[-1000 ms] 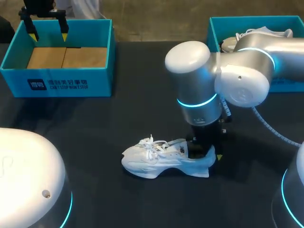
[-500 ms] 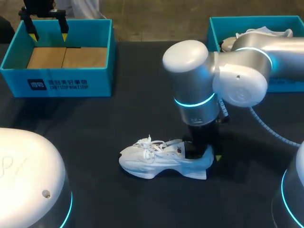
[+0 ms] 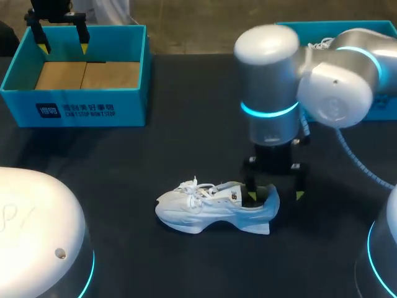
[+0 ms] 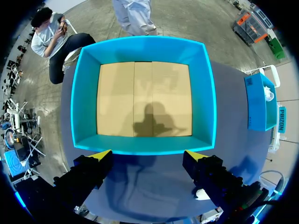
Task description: Take the shoe out of the shoebox, open the shoe tongue, remove and reinsert the insole, then place the shoe into the shoebox
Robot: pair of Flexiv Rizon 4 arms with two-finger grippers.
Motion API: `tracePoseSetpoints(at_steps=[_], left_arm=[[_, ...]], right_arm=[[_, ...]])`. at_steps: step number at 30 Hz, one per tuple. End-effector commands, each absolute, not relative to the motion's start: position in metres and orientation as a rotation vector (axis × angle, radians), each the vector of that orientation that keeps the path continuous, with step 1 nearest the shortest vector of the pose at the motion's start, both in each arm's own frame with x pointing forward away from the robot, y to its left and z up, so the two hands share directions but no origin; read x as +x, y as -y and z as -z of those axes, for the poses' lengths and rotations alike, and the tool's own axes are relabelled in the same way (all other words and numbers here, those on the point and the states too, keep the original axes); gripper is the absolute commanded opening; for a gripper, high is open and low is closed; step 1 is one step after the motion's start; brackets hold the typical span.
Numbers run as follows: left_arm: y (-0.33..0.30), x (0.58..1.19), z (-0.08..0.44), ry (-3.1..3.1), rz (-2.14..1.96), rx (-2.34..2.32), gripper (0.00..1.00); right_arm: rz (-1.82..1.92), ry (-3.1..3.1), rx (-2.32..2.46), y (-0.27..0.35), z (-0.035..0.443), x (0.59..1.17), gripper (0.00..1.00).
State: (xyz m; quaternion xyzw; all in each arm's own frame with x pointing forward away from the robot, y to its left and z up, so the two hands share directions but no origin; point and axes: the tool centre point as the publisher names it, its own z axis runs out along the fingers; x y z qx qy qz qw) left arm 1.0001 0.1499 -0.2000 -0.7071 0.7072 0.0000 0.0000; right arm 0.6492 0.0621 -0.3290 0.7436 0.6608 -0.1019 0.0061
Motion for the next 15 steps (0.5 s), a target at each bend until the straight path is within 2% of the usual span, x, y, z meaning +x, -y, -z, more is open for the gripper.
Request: tracePoseSetpoints(at_steps=[1,15], left_arm=[[-0.150,1.000,0.200,-2.222,0.000,-2.221,1.00],[-0.150,1.000,0.200,-2.222,0.000,-2.221,1.00]], right_arm=[[0.124,-2.256,2.376,-0.034,0.301,0.654,1.00],[-0.359,-3.001,1.753,-0.012,0.264,0.656,1.00]])
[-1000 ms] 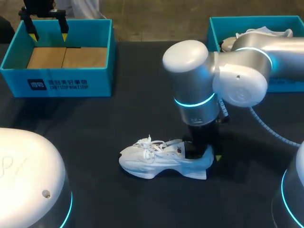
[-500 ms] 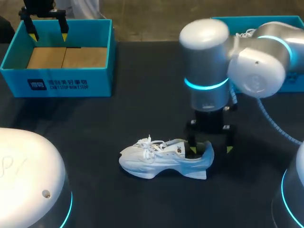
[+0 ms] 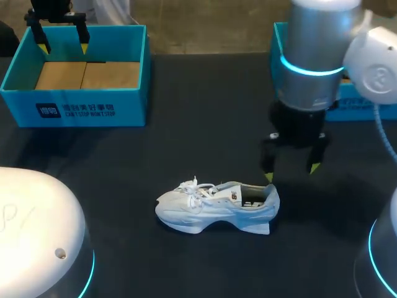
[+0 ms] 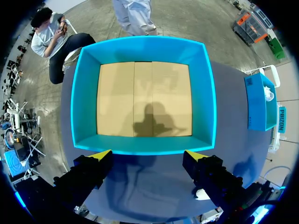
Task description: Take the shoe out of the shoebox, open the shoe tongue, remove and reinsert the insole, then place the shoe into the shoebox
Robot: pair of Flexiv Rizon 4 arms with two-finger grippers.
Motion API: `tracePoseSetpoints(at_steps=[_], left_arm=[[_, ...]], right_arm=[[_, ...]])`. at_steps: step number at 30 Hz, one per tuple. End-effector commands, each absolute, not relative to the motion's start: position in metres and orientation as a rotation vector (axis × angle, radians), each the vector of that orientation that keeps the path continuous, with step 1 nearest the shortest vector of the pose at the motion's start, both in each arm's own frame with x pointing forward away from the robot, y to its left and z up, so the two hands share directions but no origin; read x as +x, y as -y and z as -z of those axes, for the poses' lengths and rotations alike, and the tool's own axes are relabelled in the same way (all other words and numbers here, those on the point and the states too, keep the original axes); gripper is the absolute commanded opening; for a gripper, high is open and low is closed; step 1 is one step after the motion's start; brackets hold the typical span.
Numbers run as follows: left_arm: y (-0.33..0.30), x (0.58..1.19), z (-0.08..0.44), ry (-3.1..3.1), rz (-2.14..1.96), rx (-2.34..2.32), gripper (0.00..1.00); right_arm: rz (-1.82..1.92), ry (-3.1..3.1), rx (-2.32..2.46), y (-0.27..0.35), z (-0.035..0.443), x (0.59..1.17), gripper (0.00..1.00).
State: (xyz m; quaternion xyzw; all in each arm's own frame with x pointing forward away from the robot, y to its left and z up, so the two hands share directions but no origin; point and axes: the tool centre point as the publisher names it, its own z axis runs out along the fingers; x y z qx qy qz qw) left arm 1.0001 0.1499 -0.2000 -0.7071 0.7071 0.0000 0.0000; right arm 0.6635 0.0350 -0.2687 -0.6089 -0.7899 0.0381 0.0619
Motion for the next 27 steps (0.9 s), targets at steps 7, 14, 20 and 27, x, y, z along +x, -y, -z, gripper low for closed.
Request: tracePoseSetpoints(at_steps=[7,14,20,27], left_arm=[[-0.150,1.000,0.200,-2.222,0.000,-2.221,1.00],[-0.150,1.000,0.200,-2.222,0.000,-2.221,1.00],[-0.150,1.000,0.200,-2.222,0.000,-2.221,1.00],[-0.150,1.000,0.200,-2.222,0.000,-2.221,1.00]], right_arm=[[0.443,2.494,-0.995,-0.003,0.258,0.653,1.00],[0.443,2.494,-0.995,-0.003,0.258,0.653,1.00],[0.443,2.494,-0.995,-0.003,0.258,0.653,1.00],[0.734,2.577,-0.762,0.004,0.274,0.644,1.00]])
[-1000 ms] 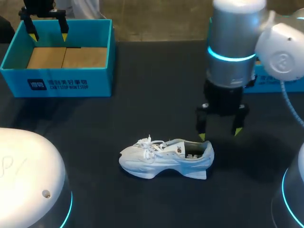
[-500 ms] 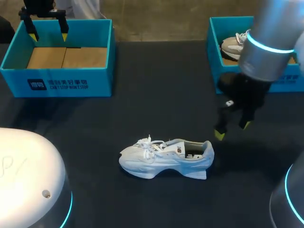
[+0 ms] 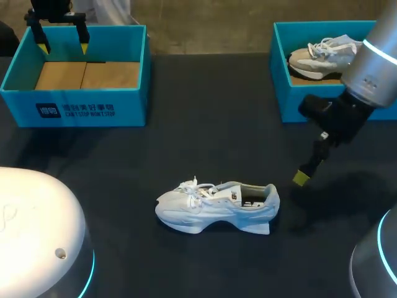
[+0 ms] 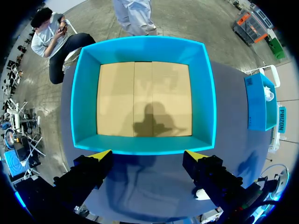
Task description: Take the shoe out of the shoebox, open the shoe tongue, remove and reinsert the insole, then place the shoe into the shoebox
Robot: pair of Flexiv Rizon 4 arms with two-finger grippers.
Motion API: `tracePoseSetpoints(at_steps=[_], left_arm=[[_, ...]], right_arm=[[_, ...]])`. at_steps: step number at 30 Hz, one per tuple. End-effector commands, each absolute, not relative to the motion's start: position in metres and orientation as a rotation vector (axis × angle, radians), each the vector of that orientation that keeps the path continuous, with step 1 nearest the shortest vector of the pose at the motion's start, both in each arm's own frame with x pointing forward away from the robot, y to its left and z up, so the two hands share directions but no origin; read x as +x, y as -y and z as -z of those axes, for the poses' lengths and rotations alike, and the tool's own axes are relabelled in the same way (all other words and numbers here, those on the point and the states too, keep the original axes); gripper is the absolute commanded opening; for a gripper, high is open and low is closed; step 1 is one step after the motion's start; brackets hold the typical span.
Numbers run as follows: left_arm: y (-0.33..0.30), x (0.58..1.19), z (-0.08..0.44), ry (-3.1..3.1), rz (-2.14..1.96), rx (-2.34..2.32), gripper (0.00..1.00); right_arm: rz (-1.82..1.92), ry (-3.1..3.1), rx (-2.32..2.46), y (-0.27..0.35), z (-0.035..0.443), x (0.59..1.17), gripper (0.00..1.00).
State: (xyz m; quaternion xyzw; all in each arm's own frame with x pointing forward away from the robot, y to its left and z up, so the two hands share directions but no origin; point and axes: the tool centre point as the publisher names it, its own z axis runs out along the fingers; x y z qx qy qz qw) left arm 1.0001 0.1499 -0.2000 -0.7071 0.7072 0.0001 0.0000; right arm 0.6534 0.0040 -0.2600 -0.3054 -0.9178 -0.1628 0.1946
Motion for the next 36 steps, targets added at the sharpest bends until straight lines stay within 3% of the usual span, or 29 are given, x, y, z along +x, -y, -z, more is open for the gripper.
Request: tracePoseSetpoints(at_steps=[1,8,10,26,36], left_arm=[[-0.150,1.000,0.200,-2.222,0.000,-2.221,1.00],[-0.150,1.000,0.200,-2.222,0.000,-2.221,1.00],[-0.150,1.000,0.200,-2.222,0.000,-2.221,1.00],[-0.150,1.000,0.200,-2.222,0.000,-2.221,1.00],[-0.150,1.000,0.200,-2.222,0.000,-2.221,1.00]], right_arm=[[0.756,2.578,-0.749,0.006,0.275,0.643,1.00],[1.066,2.679,-0.685,0.014,0.287,0.632,1.00],[1.025,2.796,-0.876,0.011,0.297,0.633,1.00],[1.025,2.796,-0.876,0.011,0.297,0.633,1.00],[1.372,2.807,-0.494,0.009,0.329,0.641,1.00]])
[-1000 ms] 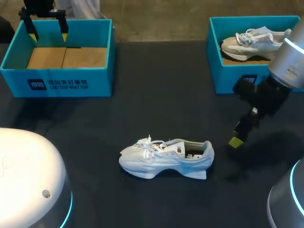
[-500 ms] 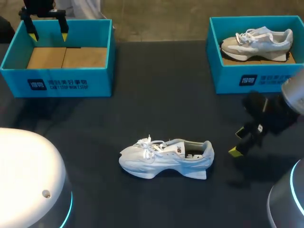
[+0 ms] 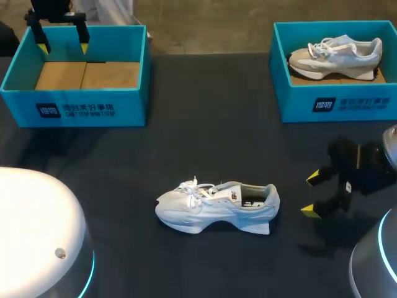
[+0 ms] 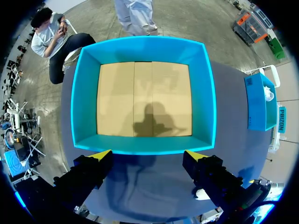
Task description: Take the shoe out of the shoebox, open the shoe tongue, remove and reinsert the insole, then place the shoe into the shoebox
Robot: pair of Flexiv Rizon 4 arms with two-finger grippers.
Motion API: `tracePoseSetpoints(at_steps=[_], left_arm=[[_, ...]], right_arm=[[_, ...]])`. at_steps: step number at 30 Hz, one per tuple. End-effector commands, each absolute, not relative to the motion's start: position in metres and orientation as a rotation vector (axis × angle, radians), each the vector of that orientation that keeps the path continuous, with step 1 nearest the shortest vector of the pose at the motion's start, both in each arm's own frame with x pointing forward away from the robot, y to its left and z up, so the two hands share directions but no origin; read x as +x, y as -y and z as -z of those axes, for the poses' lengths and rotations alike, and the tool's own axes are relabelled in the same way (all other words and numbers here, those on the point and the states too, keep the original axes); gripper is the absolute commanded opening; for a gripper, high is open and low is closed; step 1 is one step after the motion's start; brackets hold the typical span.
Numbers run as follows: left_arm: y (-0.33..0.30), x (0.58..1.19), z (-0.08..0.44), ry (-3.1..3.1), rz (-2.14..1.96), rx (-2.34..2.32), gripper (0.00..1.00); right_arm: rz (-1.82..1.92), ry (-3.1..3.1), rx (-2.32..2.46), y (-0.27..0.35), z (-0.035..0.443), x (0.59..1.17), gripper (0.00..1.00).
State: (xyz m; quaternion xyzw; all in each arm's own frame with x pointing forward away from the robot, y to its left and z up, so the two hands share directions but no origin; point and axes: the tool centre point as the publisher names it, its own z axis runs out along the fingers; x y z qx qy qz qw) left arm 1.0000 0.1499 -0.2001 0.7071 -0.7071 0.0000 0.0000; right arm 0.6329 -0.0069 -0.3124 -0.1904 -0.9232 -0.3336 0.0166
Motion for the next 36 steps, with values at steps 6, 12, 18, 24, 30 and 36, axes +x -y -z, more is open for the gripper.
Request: tracePoseSetpoints(at_steps=[6,12,18,24,30,36], left_arm=[[-0.150,1.000,0.200,2.222,0.000,2.221,1.00],[-0.150,1.000,0.200,2.222,0.000,2.221,1.00],[-0.150,1.000,0.200,2.222,0.000,2.221,1.00],[-0.150,1.000,0.200,2.222,0.000,2.221,1.00],[-0.150,1.000,0.200,2.222,0.000,2.221,1.00],[-0.150,1.000,0.200,2.222,0.000,2.221,1.00]], right_arm=[[1.467,2.810,-0.429,0.008,0.335,0.644,1.00],[1.467,2.810,-0.429,0.008,0.335,0.644,1.00],[1.452,2.850,-0.436,0.001,0.346,0.639,1.00],[1.529,2.788,-0.475,-0.013,0.370,0.638,1.00],[1.564,2.727,-0.475,-0.022,0.380,0.642,1.00],[1.569,2.701,-0.495,-0.031,0.391,0.645,1.00]])
